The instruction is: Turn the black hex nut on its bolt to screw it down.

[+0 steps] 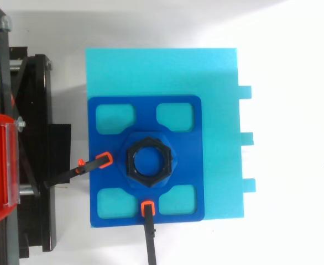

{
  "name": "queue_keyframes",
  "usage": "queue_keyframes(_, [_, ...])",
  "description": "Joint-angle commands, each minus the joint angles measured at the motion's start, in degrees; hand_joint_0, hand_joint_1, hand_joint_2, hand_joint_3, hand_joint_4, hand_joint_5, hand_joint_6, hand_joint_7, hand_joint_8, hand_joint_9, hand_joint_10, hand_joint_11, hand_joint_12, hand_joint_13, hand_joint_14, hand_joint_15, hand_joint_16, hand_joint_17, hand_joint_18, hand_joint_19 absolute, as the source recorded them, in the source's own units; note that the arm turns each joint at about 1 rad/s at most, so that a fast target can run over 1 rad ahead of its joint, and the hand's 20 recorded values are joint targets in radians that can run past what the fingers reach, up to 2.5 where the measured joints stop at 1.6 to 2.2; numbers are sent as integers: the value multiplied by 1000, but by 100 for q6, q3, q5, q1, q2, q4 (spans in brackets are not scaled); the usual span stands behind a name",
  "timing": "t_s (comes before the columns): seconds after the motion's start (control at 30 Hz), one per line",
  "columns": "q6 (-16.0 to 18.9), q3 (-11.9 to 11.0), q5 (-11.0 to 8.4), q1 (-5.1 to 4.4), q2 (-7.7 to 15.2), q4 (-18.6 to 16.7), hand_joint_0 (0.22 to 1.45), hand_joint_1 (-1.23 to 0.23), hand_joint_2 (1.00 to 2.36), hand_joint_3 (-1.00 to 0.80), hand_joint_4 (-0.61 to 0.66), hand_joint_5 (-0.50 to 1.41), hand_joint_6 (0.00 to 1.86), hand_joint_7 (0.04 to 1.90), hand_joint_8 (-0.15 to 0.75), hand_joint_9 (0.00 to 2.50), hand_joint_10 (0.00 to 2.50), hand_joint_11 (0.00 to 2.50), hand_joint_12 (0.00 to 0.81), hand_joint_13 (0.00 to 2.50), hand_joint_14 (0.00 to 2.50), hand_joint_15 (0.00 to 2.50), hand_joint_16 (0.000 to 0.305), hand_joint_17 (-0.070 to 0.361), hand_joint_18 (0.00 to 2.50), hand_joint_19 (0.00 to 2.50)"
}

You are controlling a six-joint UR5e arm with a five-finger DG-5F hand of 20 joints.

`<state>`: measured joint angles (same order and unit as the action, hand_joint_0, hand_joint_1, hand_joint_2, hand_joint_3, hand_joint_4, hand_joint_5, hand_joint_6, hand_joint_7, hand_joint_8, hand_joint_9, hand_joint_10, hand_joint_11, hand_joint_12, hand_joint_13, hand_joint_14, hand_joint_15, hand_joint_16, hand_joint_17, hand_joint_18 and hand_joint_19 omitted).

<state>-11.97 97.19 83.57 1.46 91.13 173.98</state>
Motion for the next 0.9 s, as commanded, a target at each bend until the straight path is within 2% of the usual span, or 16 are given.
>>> queue_keyframes(0.0, [-51,-7,2,-5,10,162,575,-587,1004,-453,209,-126,502,771,186,804,0,0,251,554,0,0,41,93,404,116])
queue_keyframes(0.07, [-121,2,10,-23,19,197,573,-586,1004,-456,222,-126,502,755,186,820,0,0,247,564,0,0,40,90,421,136])
queue_keyframes(0.13, [-482,2,-7,-76,37,66,571,-581,1003,-459,238,-131,502,747,190,823,0,0,248,576,0,0,40,90,440,159])
queue_keyframes(0.17, [-640,2,-42,-111,98,-14,569,-574,1003,-457,244,-131,502,750,192,822,0,0,253,584,0,0,40,90,461,173])
queue_keyframes(0.27, [-913,-7,-121,-137,274,-137,565,-561,1004,-461,253,-133,502,755,199,817,0,0,258,589,0,0,41,91,470,193])
queue_keyframes(0.4, [-1220,-42,-121,-190,573,-356,561,-557,1004,-466,256,-134,502,761,199,815,0,0,268,577,0,0,41,92,464,187])
queue_keyframes(0.5, [-1387,-297,-113,-225,819,-479,555,-564,1003,-468,247,-138,502,762,202,794,0,0,271,541,0,0,40,89,418,168])
queue_keyframes(0.67, [-1791,-605,-104,-295,1065,-506,543,-574,1002,-474,229,-152,502,768,197,717,0,0,277,452,0,0,39,89,310,126])
queue_keyframes(0.7, [-1888,-675,-104,-304,1109,-488,534,-579,1002,-476,218,-159,502,764,197,646,0,0,284,367,0,0,38,86,195,92])
queue_keyframes(0.83, [-2495,-965,-51,-357,1329,-515,504,-573,1000,-494,200,-175,502,745,176,463,0,0,296,245,0,0,41,93,41,44])
queue_keyframes(0.87, [-2741,-983,-51,-383,1346,-550,493,-571,1000,-500,165,-178,502,722,173,374,0,0,306,194,0,0,43,96,0,24])
